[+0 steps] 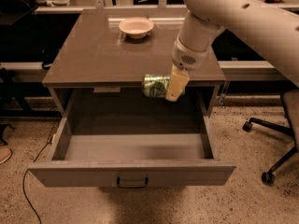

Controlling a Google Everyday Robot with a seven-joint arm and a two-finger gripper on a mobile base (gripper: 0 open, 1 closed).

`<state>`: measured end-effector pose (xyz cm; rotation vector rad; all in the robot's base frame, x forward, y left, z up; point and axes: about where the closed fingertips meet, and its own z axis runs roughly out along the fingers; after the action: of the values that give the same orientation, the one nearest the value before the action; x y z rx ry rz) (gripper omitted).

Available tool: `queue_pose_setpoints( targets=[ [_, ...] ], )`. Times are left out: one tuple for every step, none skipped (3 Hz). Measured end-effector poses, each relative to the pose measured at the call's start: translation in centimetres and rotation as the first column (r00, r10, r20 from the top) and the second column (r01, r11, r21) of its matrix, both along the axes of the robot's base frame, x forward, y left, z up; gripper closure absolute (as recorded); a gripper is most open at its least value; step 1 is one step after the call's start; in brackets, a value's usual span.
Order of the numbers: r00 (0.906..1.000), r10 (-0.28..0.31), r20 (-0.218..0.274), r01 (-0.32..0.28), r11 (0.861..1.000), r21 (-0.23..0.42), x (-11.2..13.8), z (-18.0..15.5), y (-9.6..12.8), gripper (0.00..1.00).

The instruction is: Place green can into bottom drawer

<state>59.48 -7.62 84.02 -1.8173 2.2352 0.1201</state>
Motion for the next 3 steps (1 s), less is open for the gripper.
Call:
queue_pose_setpoints(
  targets=[
    [0.9992, -0.006, -0.038, 0.005, 1.0, -0.02, -1.1, -1.9, -0.5, 1.0],
    [0.999, -0.02, -0.04, 0.019, 1.0, -0.016, -1.1, -2.3, -0.6, 1.0],
    [0.9941, -0.097, -0.049, 0.097, 0.995, 0.001, -1.0, -4.7, -0.9, 1.0]
  ],
)
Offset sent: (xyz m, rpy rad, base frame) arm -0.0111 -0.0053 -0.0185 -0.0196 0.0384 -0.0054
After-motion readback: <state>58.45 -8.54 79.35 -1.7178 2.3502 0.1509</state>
